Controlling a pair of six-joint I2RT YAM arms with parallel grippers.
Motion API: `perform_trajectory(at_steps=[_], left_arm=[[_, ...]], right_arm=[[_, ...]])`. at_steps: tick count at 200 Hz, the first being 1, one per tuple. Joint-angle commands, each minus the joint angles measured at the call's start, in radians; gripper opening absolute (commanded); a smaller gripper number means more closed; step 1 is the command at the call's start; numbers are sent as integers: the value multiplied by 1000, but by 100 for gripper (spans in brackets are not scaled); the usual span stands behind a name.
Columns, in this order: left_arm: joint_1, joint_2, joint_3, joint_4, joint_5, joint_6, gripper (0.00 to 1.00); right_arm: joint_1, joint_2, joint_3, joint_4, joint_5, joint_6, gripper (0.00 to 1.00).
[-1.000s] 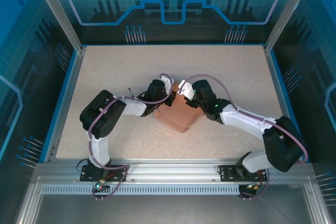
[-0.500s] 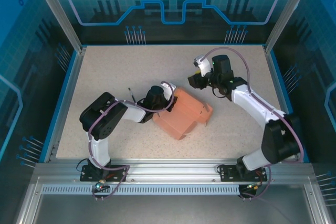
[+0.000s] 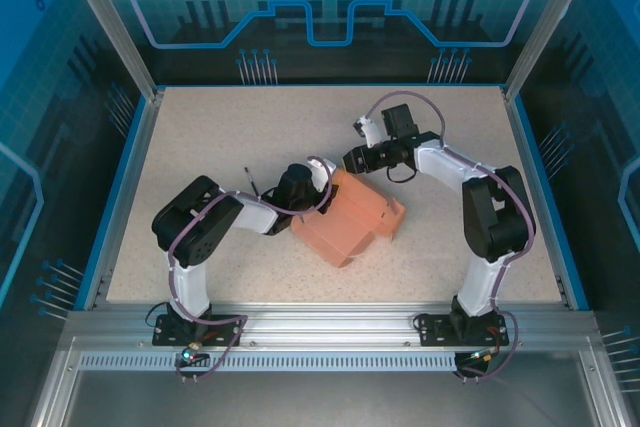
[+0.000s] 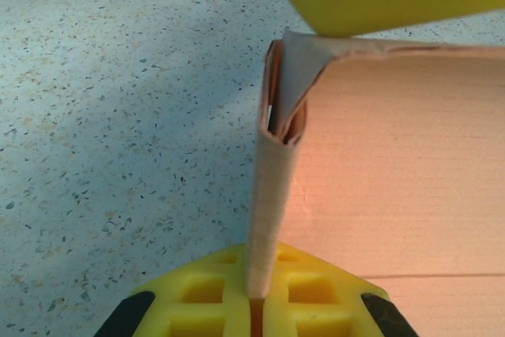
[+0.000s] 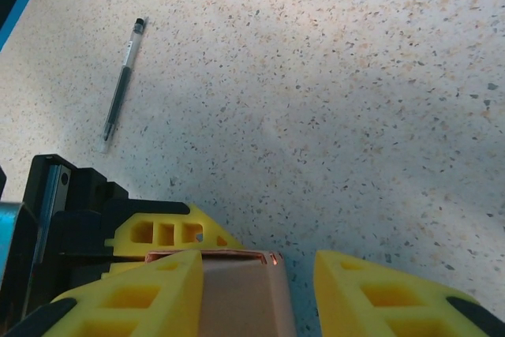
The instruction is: Fold the paper box
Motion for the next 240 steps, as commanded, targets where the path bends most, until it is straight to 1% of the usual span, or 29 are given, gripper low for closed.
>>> perform_trajectory(at_steps=[1, 78, 133, 178, 216, 240], left_arm=[[-5, 3, -7, 38, 34, 14, 9], [-5, 14, 1, 32, 33, 15, 14], [-5, 15, 7, 26, 33, 16, 17], [-5, 9, 6, 23, 7, 11, 6], [-5, -32, 1, -4, -71, -27, 2], [-5, -63, 4, -45, -140, -65, 1]], right_arm=[[-12, 33, 28, -33, -34, 16, 41], [10, 51, 7, -75, 28, -15, 37], [25, 63, 43, -116, 57, -34, 37], [13, 14, 64, -144, 77, -43, 38], [-16, -100, 77, -179, 110, -36, 41], [-29, -196, 58, -214, 174, -25, 42]])
